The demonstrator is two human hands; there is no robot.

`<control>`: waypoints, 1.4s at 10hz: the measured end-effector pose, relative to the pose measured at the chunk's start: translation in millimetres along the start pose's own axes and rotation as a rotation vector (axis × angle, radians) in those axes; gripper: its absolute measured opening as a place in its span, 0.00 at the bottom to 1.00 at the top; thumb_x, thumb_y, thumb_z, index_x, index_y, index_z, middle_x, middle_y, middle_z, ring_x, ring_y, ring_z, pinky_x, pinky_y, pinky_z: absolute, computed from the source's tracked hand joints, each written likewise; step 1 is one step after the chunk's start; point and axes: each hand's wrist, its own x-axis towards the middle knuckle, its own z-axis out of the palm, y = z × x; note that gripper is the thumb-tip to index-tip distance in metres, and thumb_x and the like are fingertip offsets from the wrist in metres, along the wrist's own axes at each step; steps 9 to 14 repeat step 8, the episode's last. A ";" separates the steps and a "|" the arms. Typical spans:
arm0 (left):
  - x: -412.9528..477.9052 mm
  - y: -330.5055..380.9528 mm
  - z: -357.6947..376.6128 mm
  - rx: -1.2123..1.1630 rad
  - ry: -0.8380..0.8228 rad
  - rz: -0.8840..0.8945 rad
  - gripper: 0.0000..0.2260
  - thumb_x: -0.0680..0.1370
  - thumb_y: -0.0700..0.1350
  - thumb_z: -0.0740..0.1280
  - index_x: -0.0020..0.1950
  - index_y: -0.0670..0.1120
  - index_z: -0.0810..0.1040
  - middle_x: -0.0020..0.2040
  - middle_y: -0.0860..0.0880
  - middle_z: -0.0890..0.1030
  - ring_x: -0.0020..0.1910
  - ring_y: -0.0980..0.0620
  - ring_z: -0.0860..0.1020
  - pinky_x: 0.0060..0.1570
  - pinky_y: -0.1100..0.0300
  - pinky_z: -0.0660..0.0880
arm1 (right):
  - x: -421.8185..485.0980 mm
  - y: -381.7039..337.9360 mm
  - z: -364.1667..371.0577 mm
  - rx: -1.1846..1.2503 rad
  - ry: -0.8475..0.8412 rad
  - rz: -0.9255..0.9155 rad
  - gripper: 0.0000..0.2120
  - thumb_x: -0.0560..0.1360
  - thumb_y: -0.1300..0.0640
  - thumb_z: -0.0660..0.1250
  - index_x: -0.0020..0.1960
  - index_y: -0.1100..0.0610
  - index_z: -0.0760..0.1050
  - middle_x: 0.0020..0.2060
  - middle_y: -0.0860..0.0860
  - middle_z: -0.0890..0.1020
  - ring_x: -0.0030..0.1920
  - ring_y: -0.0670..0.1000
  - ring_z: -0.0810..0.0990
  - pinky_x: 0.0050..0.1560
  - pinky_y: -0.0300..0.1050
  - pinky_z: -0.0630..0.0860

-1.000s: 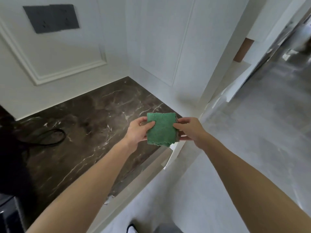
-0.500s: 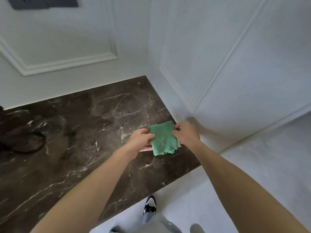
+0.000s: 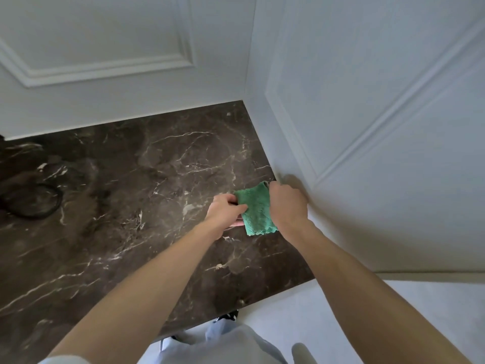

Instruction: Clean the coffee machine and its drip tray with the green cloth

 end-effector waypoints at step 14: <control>-39.6 21.4 -37.7 0.271 0.118 0.169 0.10 0.82 0.50 0.64 0.57 0.51 0.83 0.48 0.54 0.87 0.47 0.55 0.85 0.50 0.56 0.82 | -27.0 -0.9 11.9 0.504 -0.057 -0.076 0.21 0.82 0.55 0.62 0.75 0.53 0.69 0.60 0.53 0.81 0.57 0.54 0.81 0.51 0.49 0.76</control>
